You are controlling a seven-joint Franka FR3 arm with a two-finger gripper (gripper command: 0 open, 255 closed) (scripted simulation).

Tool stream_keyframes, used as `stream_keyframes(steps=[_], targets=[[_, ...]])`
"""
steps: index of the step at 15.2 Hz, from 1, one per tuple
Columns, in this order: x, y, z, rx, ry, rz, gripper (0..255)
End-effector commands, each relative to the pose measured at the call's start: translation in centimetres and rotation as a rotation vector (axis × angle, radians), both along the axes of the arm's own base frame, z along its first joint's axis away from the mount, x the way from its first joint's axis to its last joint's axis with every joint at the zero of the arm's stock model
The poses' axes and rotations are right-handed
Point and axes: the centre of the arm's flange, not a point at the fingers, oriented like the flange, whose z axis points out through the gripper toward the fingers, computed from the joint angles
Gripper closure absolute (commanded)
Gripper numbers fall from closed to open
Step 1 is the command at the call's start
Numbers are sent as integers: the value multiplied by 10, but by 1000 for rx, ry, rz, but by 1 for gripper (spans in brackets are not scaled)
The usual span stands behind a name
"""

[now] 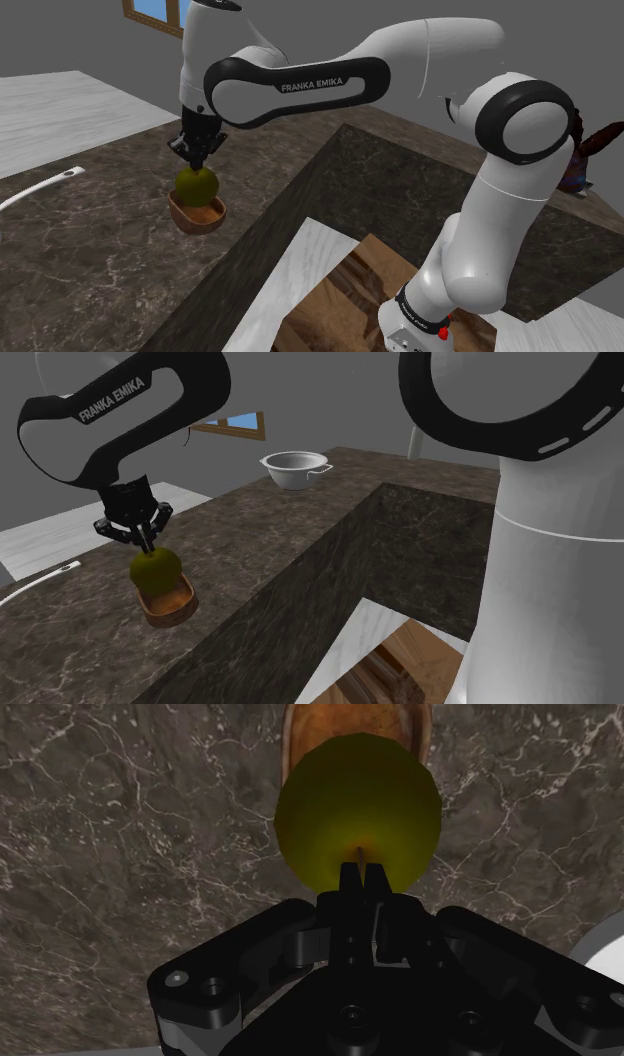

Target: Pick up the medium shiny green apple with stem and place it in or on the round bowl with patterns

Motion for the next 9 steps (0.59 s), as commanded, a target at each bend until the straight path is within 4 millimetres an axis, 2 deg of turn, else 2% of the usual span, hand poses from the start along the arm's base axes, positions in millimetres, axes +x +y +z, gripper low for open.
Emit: stream_keyframes(steps=[1, 6, 7, 9], targets=[[0, 0, -1, 0, -1, 0, 255], [0, 0, -1, 0, -1, 0, 255], [0, 0, -1, 0, -1, 0, 0], [0, 0, -1, 0, -1, 0, 0]])
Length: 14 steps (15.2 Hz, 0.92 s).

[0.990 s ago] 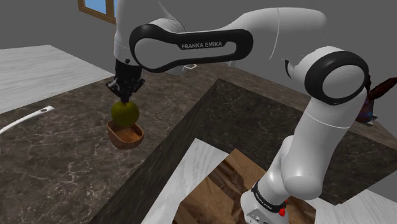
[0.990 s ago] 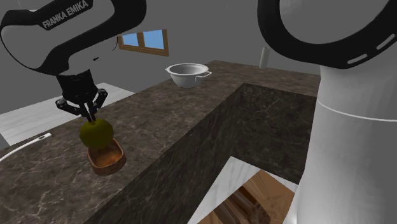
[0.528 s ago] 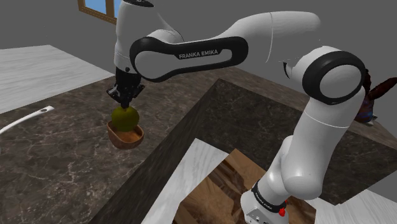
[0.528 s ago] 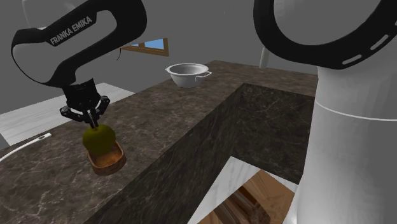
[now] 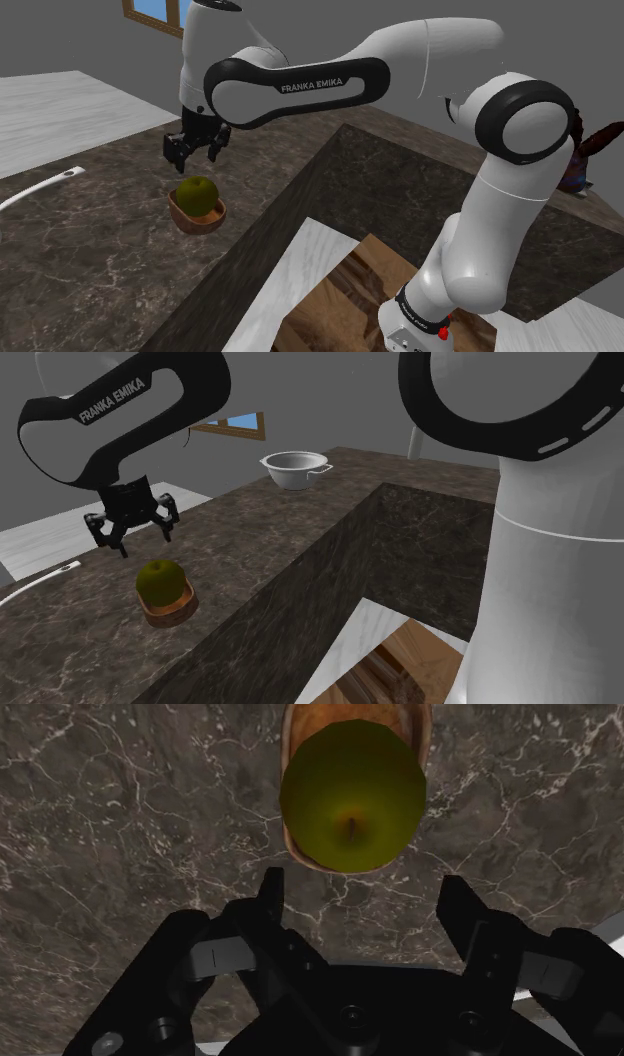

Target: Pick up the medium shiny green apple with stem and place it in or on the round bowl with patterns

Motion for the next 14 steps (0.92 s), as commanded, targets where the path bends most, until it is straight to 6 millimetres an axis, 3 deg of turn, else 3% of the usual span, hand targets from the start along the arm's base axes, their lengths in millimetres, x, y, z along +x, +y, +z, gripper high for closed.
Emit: stream_keyframes(steps=[1, 3, 7, 14], targets=[[0, 0, 0, 0, 0, 0, 0], [0, 0, 0, 0, 0, 0, 0], [-9, 0, 49, 0, 0, 0, 0], [-9, 0, 49, 0, 0, 0, 0]])
